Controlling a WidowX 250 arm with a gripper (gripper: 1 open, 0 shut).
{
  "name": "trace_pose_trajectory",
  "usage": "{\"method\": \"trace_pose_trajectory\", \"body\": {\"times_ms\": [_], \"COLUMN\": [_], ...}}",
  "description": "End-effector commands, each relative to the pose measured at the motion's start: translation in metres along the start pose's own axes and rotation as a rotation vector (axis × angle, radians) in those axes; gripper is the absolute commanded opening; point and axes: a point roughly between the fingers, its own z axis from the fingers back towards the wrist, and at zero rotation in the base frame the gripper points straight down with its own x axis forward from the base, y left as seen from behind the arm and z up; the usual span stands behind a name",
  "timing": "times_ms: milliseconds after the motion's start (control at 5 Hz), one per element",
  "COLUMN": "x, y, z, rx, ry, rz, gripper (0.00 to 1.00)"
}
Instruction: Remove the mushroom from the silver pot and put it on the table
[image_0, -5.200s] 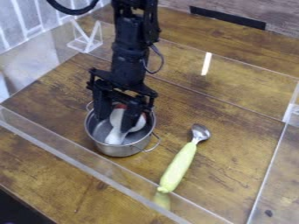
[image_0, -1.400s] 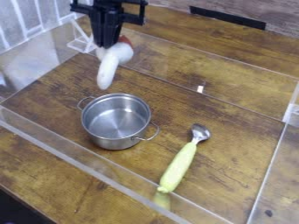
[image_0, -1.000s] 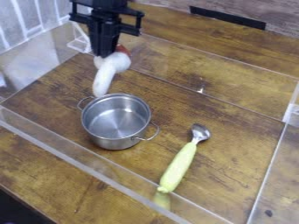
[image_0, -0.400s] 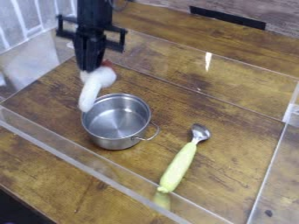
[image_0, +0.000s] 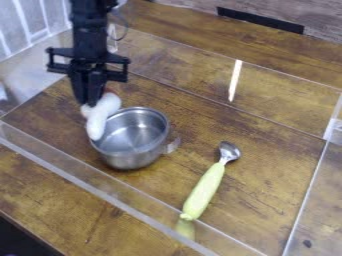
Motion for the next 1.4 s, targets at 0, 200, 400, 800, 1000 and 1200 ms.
{"method": "trace_pose_trajectory", "body": {"times_ms": [0,200,400,800,1000,1200], "x": [0.007,0.002,-0.002,-0.014,-0.015,-0.019], "y": [0.017,0.016,0.011,-0.022,-0.034,-0.047], "z": [0.001,-0.009,-0.016,-0.008,-0.008,-0.008], "rx": [-0.035,-0.06,-0.067,-0.074,-0.094,-0.11], "ry": [-0.046,-0.041,-0.043,-0.041,-0.037,-0.035], "rz": [0.098,0.111,0.062,-0.015,0.025,0.066], "gripper": [1.0,1.0,1.0,1.0,1.0,1.0]}}
